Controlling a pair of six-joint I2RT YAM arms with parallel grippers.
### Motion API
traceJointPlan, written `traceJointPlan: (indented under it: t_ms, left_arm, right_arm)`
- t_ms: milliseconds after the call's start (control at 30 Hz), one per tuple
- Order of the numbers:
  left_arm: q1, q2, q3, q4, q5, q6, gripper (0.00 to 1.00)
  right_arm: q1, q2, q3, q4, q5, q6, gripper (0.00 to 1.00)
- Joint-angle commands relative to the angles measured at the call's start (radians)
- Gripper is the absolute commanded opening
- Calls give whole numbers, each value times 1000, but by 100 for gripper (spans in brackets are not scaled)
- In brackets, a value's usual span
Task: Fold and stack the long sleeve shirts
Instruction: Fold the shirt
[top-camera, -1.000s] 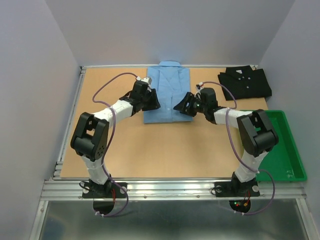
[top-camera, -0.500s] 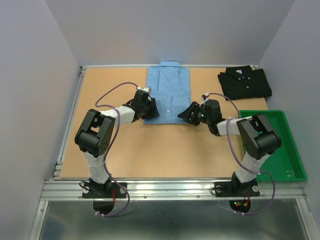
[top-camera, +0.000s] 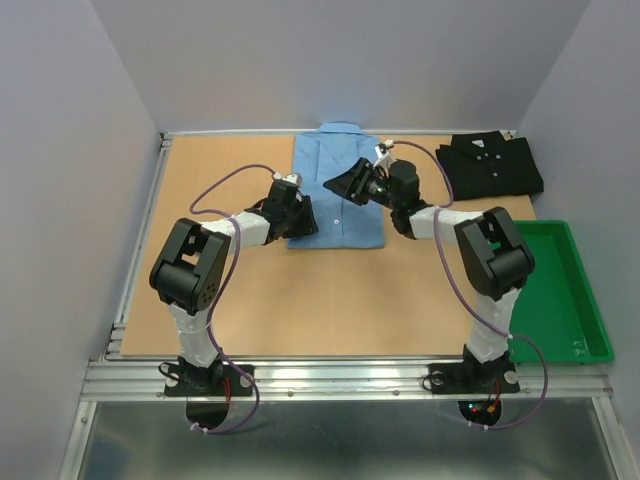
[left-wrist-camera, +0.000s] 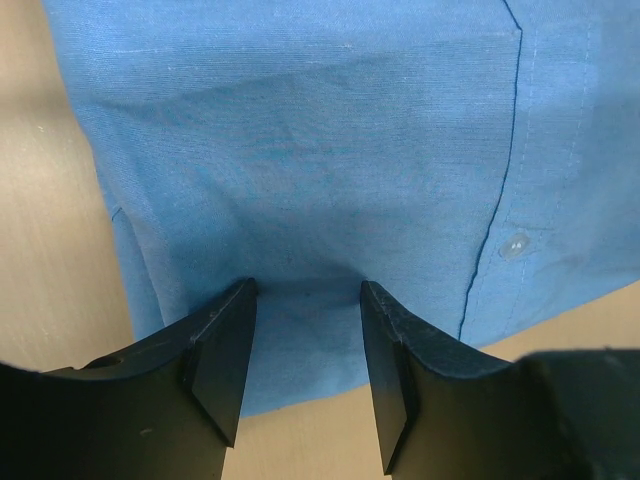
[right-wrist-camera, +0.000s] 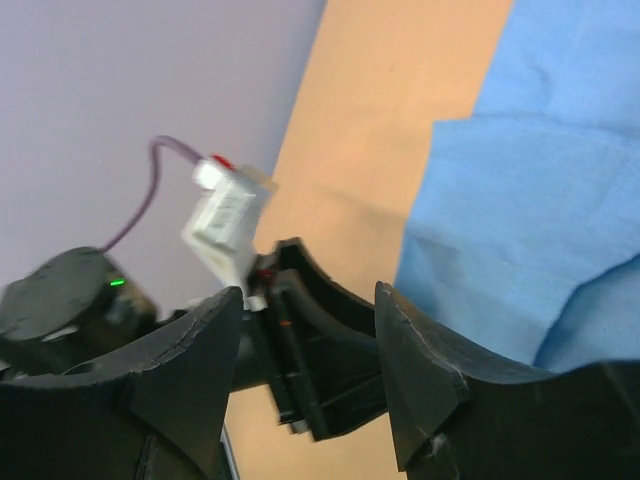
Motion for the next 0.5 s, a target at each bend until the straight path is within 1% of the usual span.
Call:
traceJointPlan:
  t_ms: [0, 33, 100, 233, 267, 367, 467]
  left_arm:
    - [-7, -16, 21, 5, -6, -11, 57]
    - [-5, -15, 21, 4, -6, -13, 57]
    - [-5, -9, 23, 1, -11, -22, 57]
    - [-5, 7, 4, -8, -5, -51, 57]
    - [-5, 14, 0, -10, 0, -57, 57]
    - [-5, 28, -29, -8, 18, -66, 57]
    - [-5, 25, -68, -4, 23, -66, 57]
  right_arm:
    - [18, 130, 47, 96, -12, 90, 61]
    - [18, 185, 65, 109, -20, 99, 61]
    - [18, 234, 71, 116, -19, 112, 61]
    - [6, 318, 44, 130, 46, 124, 61]
    - [-9, 340, 13, 135, 63, 139, 61]
    - [-43, 340, -33, 173, 90, 145, 61]
    - [-70, 302, -7, 178, 60, 121, 61]
